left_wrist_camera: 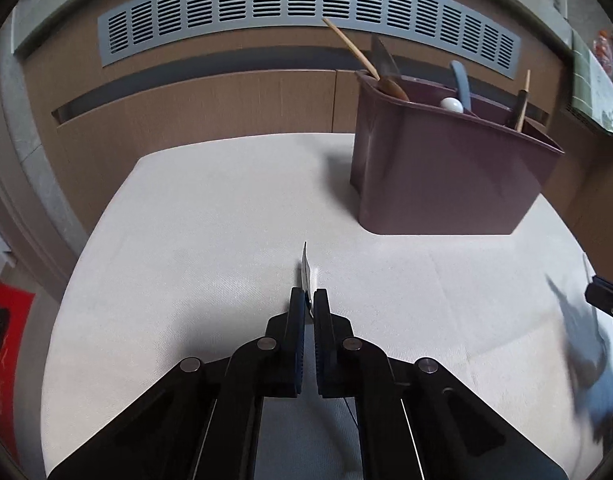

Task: Organize utensils
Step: 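Lift the shovel spoon toward the maroon holder with left while right carries the white spoon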

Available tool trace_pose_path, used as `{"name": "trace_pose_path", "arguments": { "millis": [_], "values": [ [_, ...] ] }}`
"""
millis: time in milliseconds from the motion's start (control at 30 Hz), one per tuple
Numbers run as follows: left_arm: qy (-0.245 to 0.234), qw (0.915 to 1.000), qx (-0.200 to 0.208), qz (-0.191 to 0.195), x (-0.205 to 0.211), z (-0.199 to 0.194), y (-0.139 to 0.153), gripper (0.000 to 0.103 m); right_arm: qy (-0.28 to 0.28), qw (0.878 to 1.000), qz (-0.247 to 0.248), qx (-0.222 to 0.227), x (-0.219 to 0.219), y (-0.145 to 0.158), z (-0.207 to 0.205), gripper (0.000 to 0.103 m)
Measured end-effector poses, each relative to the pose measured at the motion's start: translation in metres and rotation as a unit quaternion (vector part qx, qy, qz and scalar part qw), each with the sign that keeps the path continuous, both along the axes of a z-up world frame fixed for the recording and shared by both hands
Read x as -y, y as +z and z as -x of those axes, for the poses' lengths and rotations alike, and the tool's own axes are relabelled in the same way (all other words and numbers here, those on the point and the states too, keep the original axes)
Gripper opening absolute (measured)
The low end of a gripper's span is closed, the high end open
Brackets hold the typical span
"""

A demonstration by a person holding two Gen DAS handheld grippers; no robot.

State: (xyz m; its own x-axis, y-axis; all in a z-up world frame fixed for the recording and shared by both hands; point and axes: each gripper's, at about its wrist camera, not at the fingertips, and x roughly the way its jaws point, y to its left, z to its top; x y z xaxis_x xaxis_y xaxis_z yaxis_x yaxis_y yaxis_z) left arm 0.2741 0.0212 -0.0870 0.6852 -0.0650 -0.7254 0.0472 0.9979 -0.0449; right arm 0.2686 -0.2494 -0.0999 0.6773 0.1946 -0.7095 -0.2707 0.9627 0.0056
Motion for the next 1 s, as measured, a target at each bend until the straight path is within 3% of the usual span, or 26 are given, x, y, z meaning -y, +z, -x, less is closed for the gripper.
{"name": "trace_pose_path", "arguments": {
  "millis": [133,233,367,433,500,600,733,833,900,1000],
  "values": [
    [-0.004,0.9993,-0.021,0.030,-0.007,-0.008,0.001,0.005,0.003,1.000,0.001,-0.002,-0.002,-0.001,0.000,0.010],
    [-0.011,0.9965,-0.061,0.056,-0.011,-0.026,-0.006,0.008,0.003,1.000,0.001,-0.005,-0.002,-0.001,-0.001,0.010],
    [-0.027,0.9953,-0.083,0.042,-0.008,-0.046,-0.009,0.008,0.005,1.000,0.004,-0.006,-0.003,-0.001,-0.001,0.010],
    [-0.029,0.9931,-0.100,0.056,-0.010,-0.056,-0.006,0.007,0.003,1.000,0.006,-0.007,-0.002,-0.002,-0.001,0.010],
    [-0.025,0.9939,-0.086,0.064,-0.013,-0.058,0.003,0.002,0.001,1.000,0.008,-0.008,-0.001,-0.003,-0.001,0.010],
    [-0.038,0.9972,-0.034,0.056,-0.009,-0.035,0.029,0.001,-0.007,1.000,0.005,-0.001,0.004,0.000,-0.001,0.010],
    [-0.045,0.9971,-0.009,0.061,-0.006,-0.009,0.039,0.001,-0.012,1.000,-0.017,0.023,0.009,0.011,0.004,0.010],
    [-0.025,0.9962,-0.013,0.082,-0.018,-0.018,0.035,0.001,-0.003,1.000,-0.018,0.026,0.006,0.016,0.004,0.009],
    [-0.004,0.9902,-0.048,0.131,-0.042,-0.035,0.026,0.004,-0.003,1.000,-0.015,0.021,0.003,0.017,0.003,0.009],
    [0.043,0.9839,-0.083,0.152,-0.062,-0.046,0.005,0.016,0.000,1.000,-0.014,0.024,0.003,0.020,0.009,0.009]
  ]
}}
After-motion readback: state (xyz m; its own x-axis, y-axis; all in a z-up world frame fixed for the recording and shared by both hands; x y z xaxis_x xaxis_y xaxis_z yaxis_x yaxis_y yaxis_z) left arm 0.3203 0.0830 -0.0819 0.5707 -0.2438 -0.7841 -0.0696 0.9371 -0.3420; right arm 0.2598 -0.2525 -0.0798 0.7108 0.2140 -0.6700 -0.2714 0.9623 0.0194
